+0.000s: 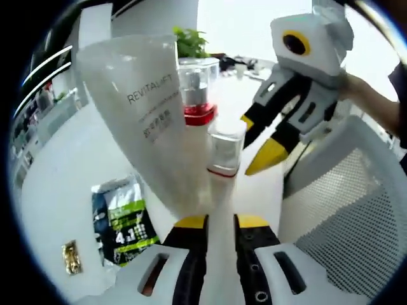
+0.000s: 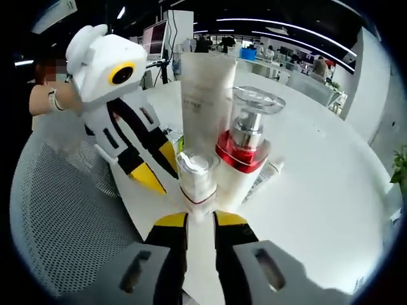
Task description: Arrange the skincare products in the storage area until every visible bottle or jar stands upright without overlapping.
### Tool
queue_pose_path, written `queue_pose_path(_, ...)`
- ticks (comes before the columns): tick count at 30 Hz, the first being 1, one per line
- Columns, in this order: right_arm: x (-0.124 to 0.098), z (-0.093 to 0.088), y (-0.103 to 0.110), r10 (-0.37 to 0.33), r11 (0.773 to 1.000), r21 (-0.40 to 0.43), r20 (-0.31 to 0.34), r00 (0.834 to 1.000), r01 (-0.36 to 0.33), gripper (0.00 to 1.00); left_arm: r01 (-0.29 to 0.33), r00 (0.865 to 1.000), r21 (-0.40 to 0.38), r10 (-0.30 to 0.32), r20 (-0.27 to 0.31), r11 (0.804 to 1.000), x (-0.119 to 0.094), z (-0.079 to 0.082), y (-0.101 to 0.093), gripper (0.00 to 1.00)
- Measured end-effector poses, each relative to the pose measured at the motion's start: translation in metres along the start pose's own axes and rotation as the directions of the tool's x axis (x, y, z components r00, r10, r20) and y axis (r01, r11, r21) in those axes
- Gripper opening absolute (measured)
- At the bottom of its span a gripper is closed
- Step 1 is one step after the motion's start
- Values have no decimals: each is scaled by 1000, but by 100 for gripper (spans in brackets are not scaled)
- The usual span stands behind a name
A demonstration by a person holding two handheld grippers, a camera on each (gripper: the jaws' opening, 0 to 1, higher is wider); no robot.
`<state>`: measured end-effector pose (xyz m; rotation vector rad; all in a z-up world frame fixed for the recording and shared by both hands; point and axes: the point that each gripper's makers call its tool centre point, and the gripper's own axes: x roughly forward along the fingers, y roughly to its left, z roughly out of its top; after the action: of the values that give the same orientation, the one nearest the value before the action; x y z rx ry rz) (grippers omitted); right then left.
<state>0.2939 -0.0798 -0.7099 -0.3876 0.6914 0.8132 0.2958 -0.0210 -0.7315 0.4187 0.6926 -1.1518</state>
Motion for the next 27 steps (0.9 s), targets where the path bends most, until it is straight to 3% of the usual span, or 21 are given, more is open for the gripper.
queue_pose_path(2, -3, 1, 0, -5, 1000, 0, 4, 1000, 5, 17, -14, 1000, -12, 14, -14, 1000, -3, -4, 3, 13)
queue_pose_path(5, -12, 6, -4, -43, 999, 5, 18, 999, 43, 20, -49, 998, -81, 51, 22, 995, -16, -4, 10, 17)
queue_pose_path(9, -20, 12, -5, -65, 998, 19, 34, 997, 64, 27, -88, 995, -81, 90, 31, 993, -33, -7, 16, 19)
queue_pose_path(17, -32, 26, -4, -103, 995, 23, 69, 992, 101, 40, -145, 982, -186, 164, 90, 972, -64, -8, 27, 38)
queue_pose_path(24, -41, 39, -1, -108, 994, 25, 93, 990, 106, 53, -204, 964, -216, 235, 125, 955, -92, -9, 31, 55)
queue_pose_path(27, -43, 45, 0, -110, 994, 19, 101, 989, 108, 59, -219, 959, -226, 253, 132, 949, -101, -11, 31, 58)
